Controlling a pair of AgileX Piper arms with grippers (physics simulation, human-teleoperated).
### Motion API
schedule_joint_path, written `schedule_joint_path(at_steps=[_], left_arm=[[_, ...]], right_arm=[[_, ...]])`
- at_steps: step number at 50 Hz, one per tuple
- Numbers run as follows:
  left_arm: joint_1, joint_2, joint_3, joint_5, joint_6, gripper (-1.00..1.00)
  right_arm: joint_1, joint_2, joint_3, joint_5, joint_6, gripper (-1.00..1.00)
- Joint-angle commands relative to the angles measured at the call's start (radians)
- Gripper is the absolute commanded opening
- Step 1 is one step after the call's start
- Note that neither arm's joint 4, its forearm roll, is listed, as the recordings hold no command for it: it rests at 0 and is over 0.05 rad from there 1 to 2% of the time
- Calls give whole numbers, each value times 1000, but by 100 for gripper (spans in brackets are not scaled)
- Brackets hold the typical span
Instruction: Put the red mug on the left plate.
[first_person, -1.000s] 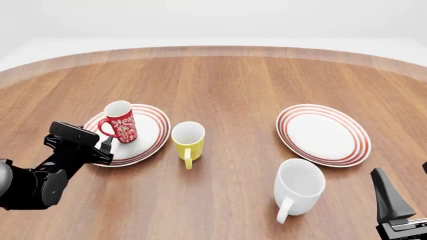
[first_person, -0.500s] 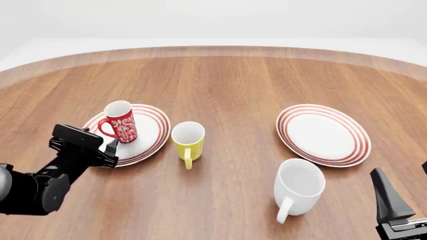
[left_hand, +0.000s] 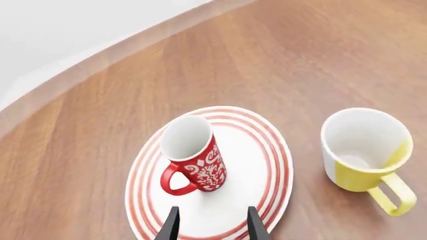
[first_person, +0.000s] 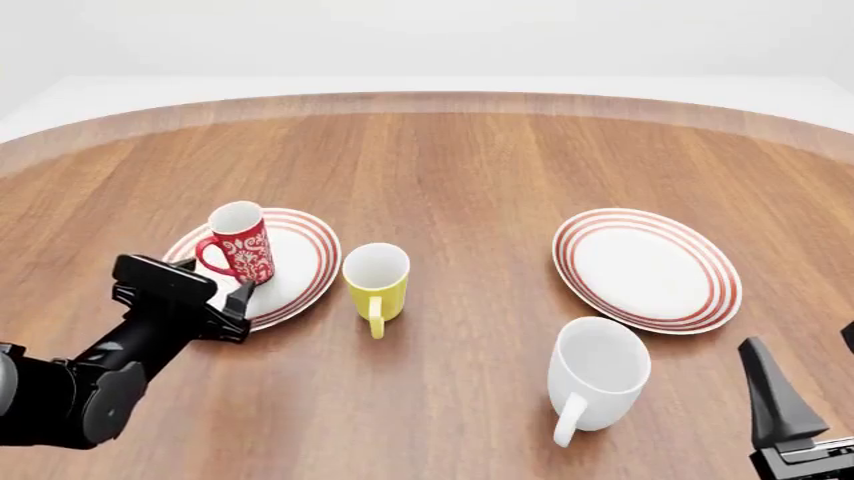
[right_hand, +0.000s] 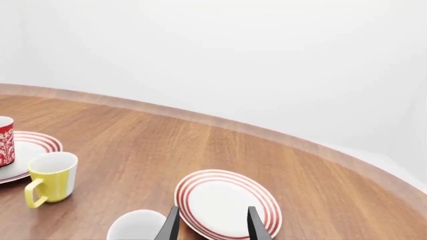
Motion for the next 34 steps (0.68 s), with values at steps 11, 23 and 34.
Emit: schedule_joint_path(at_steps=[11,23,34], left_arm=[[-83,-47,62,-44,-74,100],[-149,-114,115,-58,-138,100],[-273,-159,215,-133,-226,100]], right_arm=[[3,0,1,6,-1,100],[5,0,2,11,-3,100],[5,0,2,17,-6,100]])
